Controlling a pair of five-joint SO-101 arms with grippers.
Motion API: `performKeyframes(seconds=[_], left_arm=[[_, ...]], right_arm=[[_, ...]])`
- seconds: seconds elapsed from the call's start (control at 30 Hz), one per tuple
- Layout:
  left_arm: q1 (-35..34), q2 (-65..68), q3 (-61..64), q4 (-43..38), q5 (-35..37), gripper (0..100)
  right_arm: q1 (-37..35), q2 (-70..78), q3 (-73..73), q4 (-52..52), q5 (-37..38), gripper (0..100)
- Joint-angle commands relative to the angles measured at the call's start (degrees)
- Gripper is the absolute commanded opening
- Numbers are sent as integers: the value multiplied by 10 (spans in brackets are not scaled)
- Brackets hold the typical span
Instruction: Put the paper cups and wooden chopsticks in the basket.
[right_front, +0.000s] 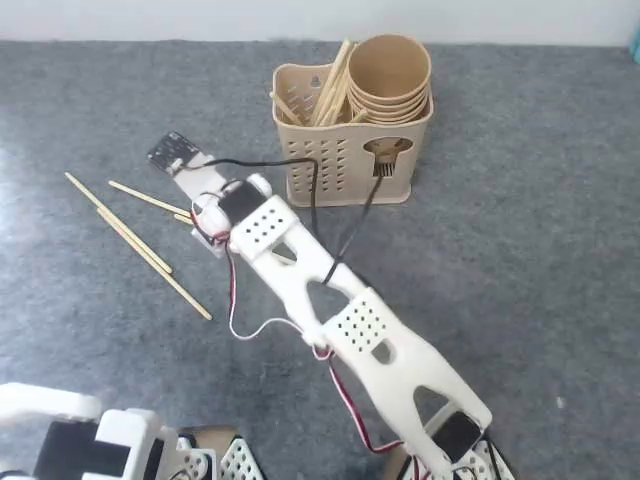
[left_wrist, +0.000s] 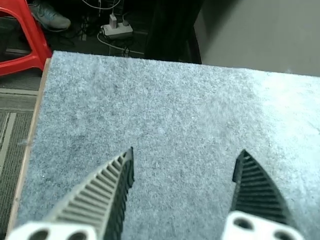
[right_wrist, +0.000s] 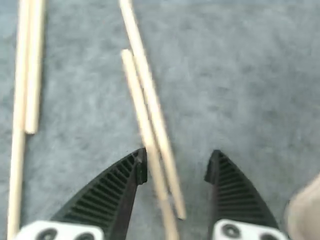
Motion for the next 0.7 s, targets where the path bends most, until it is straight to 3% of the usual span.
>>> performKeyframes(seconds=[0.0,0.27,0.4,0.67], left_arm=[[11,-13,-4,-14,-3,305],[15,-13,-1,-11,-3,305],[11,-13,-1,-11,-4,305],[2,-13,-1,-11,-16,305]], right_arm=[[-19,21,-85,22,17,159],[-20,30,-82,73,17,148],[-19,25,-62,74,34,0],[-20,-21,-88,139,40,8]])
